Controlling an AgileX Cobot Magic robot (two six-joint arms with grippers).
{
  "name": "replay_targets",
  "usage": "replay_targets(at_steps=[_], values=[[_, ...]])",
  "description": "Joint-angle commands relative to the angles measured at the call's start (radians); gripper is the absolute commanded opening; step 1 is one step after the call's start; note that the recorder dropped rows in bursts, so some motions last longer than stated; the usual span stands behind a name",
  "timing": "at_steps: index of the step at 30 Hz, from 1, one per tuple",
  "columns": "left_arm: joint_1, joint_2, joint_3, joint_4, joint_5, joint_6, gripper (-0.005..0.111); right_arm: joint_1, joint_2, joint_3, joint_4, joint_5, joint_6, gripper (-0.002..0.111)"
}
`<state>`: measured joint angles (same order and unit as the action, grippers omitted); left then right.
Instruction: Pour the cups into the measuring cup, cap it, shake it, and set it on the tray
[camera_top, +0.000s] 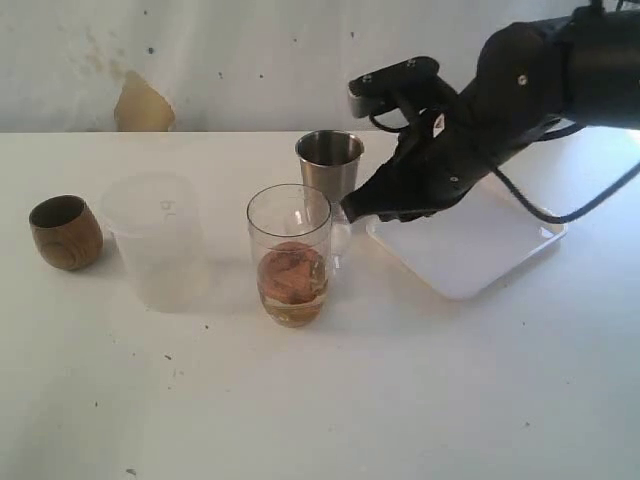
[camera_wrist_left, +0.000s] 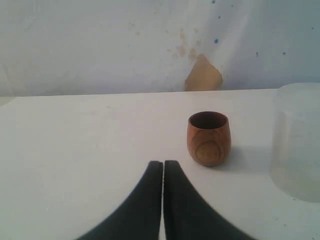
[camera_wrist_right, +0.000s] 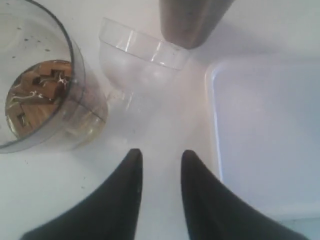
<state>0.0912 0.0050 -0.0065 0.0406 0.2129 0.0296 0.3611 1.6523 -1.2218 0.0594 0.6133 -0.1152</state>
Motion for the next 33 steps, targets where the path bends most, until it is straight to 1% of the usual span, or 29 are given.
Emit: replay_targets(at_steps=[1, 3, 5, 8, 9, 11, 13, 19, 23, 25, 29, 31, 33], values=[[0.001, -0.005, 0.006, -0.006, -0.010, -0.002, 0.001, -0.010, -0.145, 0.023, 0.055, 0.004, 0.010, 0.048], [0.001, -0.005, 0.006, -0.006, -0.010, -0.002, 0.001, -0.010, -0.198, 0.008, 0.157, -0.012, 0.007, 0.055], [0.001, -0.005, 0.006, -0.006, -0.010, -0.002, 0.001, -0.010, -0.208, -0.037, 0.249, 0.028, -0.021, 0.056], [0.001, -0.005, 0.006, -0.006, -0.010, -0.002, 0.001, -0.010, -0.137, -0.156, 0.279, 0.225, -0.035, 0.055], [0.001, -0.005, 0.006, -0.006, -0.010, -0.002, 0.001, -0.010, -0.090, -0.212, 0.279, 0.318, -0.035, 0.055], [0.001, -0.005, 0.006, -0.006, -0.010, -0.002, 0.001, -0.010, -0.029, -0.276, 0.274, 0.420, -0.011, 0.055], [0.001, -0.005, 0.006, -0.006, -0.010, -0.002, 0.001, -0.010, 0.041, -0.333, 0.275, 0.480, 0.014, 0.055], [0.001, -0.005, 0.006, -0.006, -0.010, -0.002, 0.001, 0.013, 0.157, -0.399, 0.281, 0.493, 0.070, 0.055], [0.001, -0.005, 0.006, -0.006, -0.010, -0.002, 0.001, 0.039, 0.201, -0.432, 0.232, 0.449, 0.115, 0.055], [0.001, -0.005, 0.006, -0.006, -0.010, -0.002, 0.001, 0.039, 0.217, -0.445, 0.198, 0.426, 0.143, 0.055], [0.001, -0.005, 0.006, -0.006, -0.010, -0.002, 0.001, 0.039, 0.250, -0.445, 0.190, 0.411, 0.175, 0.055], [0.001, -0.005, 0.006, -0.006, -0.010, -0.002, 0.001, 0.039, 0.274, -0.445, 0.203, 0.406, 0.175, 0.051], [0.001, -0.005, 0.006, -0.006, -0.010, -0.002, 0.001, 0.039, 0.288, -0.445, 0.208, 0.389, 0.175, 0.045]])
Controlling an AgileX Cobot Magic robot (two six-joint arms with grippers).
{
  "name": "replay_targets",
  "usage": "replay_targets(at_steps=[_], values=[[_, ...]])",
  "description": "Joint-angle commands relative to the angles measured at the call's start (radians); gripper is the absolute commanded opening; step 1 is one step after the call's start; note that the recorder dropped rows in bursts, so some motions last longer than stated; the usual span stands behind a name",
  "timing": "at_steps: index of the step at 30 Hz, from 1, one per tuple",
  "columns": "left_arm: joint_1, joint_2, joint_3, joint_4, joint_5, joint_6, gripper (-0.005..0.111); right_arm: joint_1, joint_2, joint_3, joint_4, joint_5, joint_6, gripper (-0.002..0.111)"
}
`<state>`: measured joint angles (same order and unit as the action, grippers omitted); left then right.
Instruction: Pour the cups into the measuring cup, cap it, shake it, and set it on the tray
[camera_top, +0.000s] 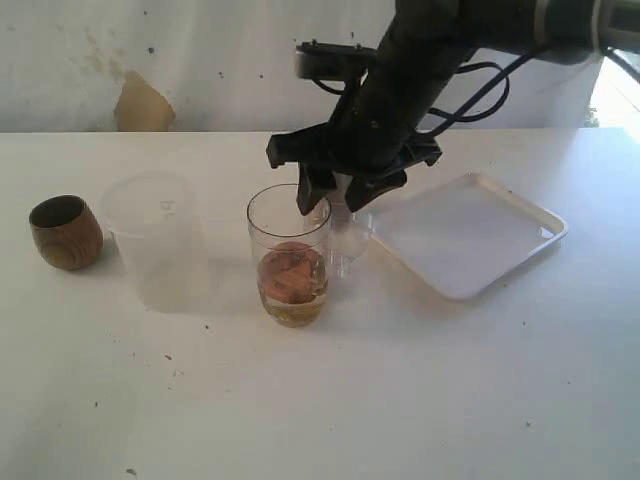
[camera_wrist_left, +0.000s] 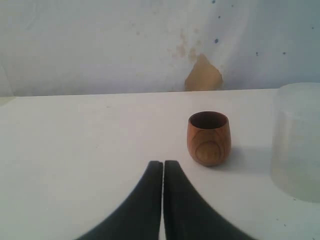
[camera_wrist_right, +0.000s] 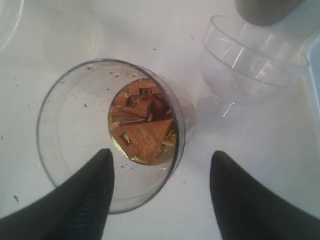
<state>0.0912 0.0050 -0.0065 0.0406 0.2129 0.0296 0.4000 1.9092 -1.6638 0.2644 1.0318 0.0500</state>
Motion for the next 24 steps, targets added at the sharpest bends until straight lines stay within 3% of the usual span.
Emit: replay_targets(at_steps=[1, 9, 24], values=[[0.001, -0.005, 0.006, -0.006, -0.010, -0.002, 0.001, 0.000, 0.036, -0.003, 0.000, -0.043, 0.010, 0.041], [0.001, -0.005, 0.006, -0.006, -0.010, -0.002, 0.001, 0.000, 0.038, -0.003, -0.008, -0.069, -0.005, 0.000], [0.001, -0.005, 0.006, -0.006, -0.010, -0.002, 0.001, 0.026, 0.029, -0.003, -0.002, -0.004, -0.023, 0.000]])
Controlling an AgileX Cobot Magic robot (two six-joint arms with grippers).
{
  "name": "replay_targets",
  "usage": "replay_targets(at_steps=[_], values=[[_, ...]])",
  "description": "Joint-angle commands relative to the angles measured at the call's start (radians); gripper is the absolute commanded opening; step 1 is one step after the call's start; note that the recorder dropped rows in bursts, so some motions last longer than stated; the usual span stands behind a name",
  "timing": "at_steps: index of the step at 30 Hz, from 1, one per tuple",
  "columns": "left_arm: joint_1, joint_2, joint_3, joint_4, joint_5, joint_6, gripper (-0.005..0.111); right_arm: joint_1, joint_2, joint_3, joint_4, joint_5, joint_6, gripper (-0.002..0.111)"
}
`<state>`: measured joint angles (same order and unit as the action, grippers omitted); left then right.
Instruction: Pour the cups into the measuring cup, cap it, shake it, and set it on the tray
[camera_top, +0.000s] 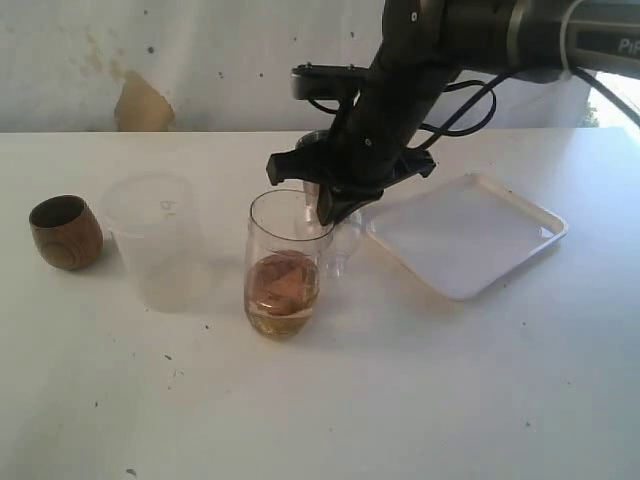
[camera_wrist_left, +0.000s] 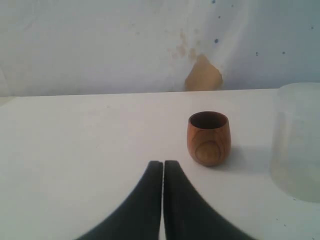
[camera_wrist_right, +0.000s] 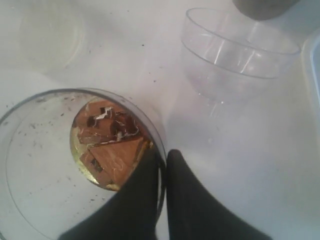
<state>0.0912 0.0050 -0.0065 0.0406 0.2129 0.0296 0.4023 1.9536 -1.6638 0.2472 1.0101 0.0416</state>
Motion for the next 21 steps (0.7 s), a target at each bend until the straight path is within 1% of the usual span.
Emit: replay_targets(at_steps=[1, 13, 21], values=[[0.001, -0.005, 0.006, -0.006, -0.010, -0.002, 0.001, 0.032, -0.018, -0.003, 0.013, 0.015, -0.014, 0.000], [0.001, -0.005, 0.006, -0.006, -0.010, -0.002, 0.001, 0.121, -0.020, -0.023, 0.007, 0.000, -0.012, 0.000], [0.001, -0.005, 0.006, -0.006, -0.010, -0.002, 0.001, 0.153, -0.020, -0.024, 0.010, -0.019, -0.012, 0.000]])
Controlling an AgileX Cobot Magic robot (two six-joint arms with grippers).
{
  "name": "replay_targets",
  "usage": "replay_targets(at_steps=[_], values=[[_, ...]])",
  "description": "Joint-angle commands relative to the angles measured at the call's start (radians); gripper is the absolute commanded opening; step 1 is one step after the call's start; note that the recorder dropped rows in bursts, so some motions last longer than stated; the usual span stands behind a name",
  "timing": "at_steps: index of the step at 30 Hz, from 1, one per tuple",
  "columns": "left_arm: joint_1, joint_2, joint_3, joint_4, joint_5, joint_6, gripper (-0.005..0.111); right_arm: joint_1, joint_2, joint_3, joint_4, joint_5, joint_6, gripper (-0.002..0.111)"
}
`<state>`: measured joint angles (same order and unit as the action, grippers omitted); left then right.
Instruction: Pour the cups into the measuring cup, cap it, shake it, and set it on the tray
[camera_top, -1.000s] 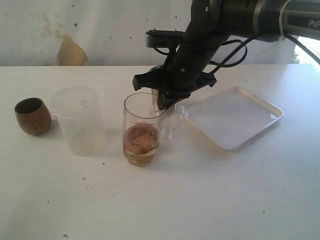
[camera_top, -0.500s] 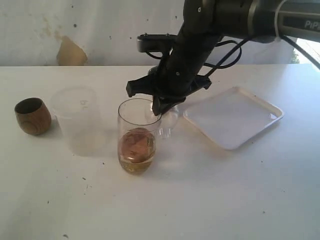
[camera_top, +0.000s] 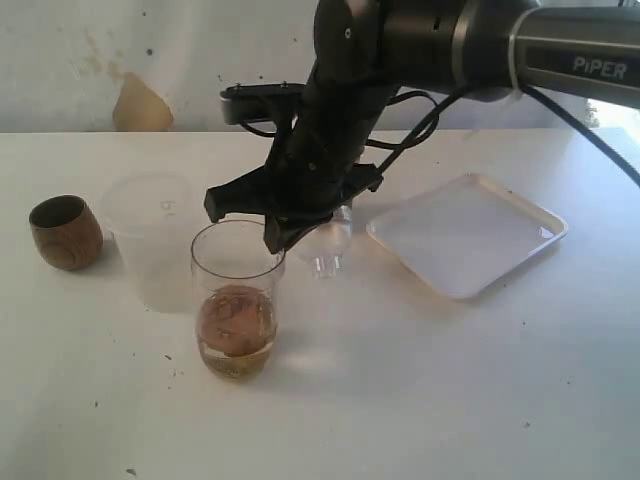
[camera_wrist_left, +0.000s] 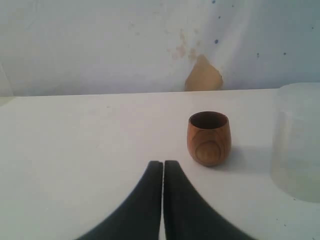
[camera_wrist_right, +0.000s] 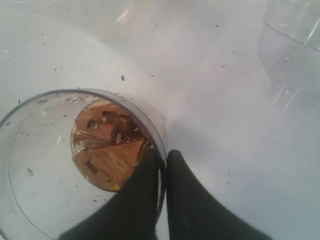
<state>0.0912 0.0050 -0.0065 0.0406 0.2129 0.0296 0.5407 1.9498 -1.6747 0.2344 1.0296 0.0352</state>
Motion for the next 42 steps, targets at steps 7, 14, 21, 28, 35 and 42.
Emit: replay_targets(at_steps=[7, 14, 21, 28, 35, 42], values=[[0.001, -0.005, 0.006, -0.006, -0.010, -0.002, 0.001, 0.028, -0.017, -0.048, 0.018, -0.056, -0.006, 0.001], [0.001, -0.005, 0.006, -0.006, -0.010, -0.002, 0.001, 0.028, -0.017, -0.089, 0.018, 0.003, 0.004, 0.026], [0.001, -0.005, 0.006, -0.006, -0.010, -0.002, 0.001, 0.028, -0.019, -0.107, 0.002, 0.010, 0.004, 0.032], [0.001, -0.005, 0.006, -0.006, -0.010, -0.002, 0.001, 0.026, -0.088, -0.149, -0.294, 0.094, 0.137, 0.044], [0.001, -0.005, 0.006, -0.006, -0.010, -0.002, 0.001, -0.036, -0.093, -0.092, -0.441, 0.191, 0.205, 0.059], [0.001, -0.005, 0.006, -0.006, -0.010, -0.002, 0.001, -0.052, -0.093, 0.012, -0.420, 0.180, 0.261, 0.059]])
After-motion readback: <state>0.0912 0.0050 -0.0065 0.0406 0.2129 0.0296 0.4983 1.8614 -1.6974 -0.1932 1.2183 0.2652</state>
